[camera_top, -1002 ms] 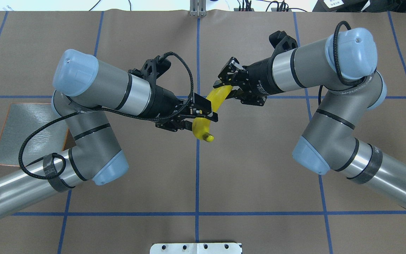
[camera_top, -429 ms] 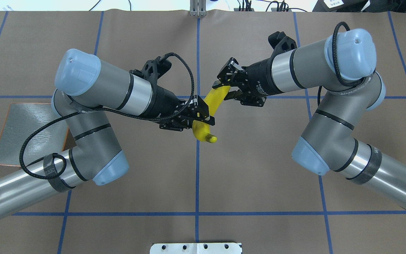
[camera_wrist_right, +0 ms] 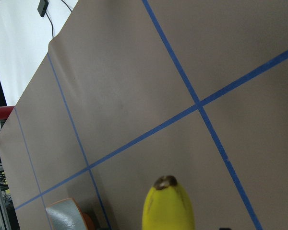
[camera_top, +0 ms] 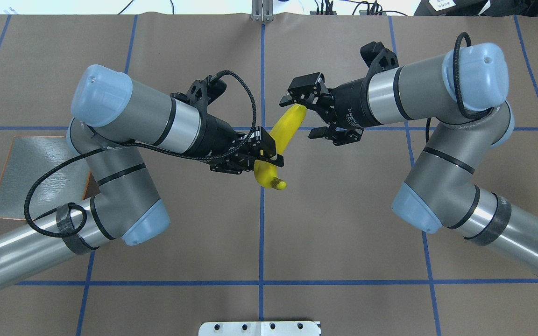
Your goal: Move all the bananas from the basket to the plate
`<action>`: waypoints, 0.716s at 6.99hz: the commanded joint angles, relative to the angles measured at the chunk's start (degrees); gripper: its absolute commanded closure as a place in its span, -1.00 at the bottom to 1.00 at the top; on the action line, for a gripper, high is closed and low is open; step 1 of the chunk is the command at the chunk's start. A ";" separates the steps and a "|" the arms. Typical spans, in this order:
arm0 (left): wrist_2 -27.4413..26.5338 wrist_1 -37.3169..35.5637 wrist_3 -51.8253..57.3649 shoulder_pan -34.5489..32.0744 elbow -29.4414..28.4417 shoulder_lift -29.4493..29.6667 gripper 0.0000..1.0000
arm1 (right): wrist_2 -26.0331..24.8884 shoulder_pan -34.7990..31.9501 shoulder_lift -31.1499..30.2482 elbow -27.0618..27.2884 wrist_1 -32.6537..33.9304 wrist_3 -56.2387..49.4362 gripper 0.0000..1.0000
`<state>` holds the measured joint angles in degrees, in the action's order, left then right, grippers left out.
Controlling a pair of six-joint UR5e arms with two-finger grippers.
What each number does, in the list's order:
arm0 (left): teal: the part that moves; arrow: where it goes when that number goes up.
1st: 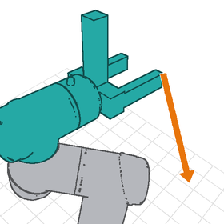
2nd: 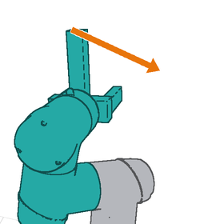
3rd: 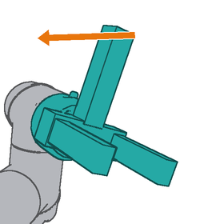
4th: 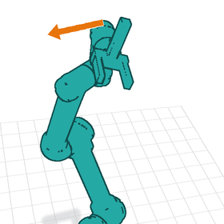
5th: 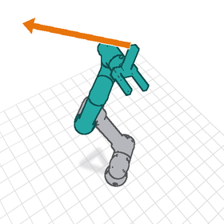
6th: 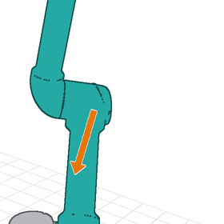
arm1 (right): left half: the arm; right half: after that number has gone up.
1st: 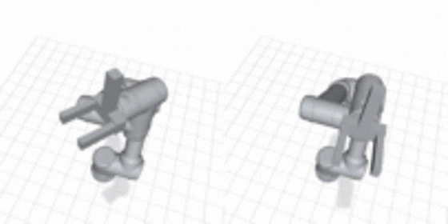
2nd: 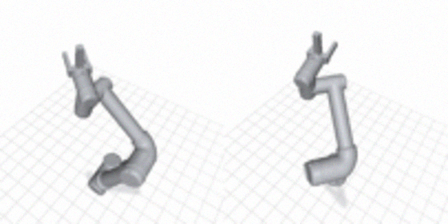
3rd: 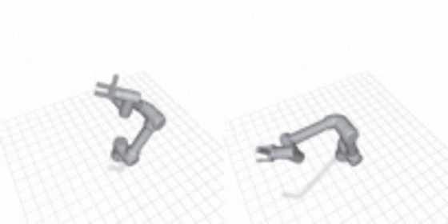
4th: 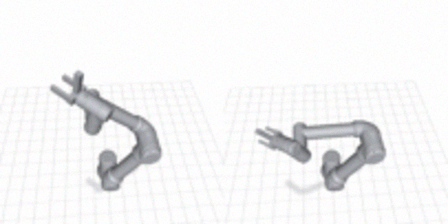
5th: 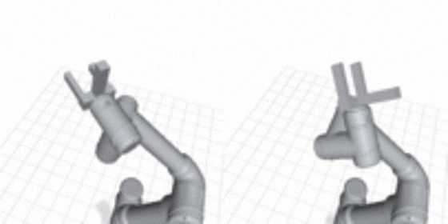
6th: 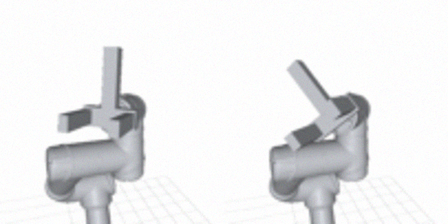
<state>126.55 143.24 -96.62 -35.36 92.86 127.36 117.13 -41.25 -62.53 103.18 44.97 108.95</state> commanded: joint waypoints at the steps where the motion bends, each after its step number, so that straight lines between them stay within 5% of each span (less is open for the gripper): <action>1: 0.10 -0.07 0.03 -0.41 0.56 -2.27 1.00 | 0.12 -1.28 -0.66 0.09 -0.94 0.03 -1.00; 2: -0.16 -1.81 -0.06 -1.37 3.09 -4.73 1.00 | 0.55 -2.94 -1.44 0.09 -0.67 -0.14 -1.00; 5: -0.61 -3.58 -0.14 -7.24 12.60 -24.03 1.00 | 2.14 -7.25 -6.44 0.00 -0.41 -0.67 -1.00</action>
<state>126.09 139.92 -96.70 -39.81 102.78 110.67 118.82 -46.59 -66.50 103.22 44.54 108.63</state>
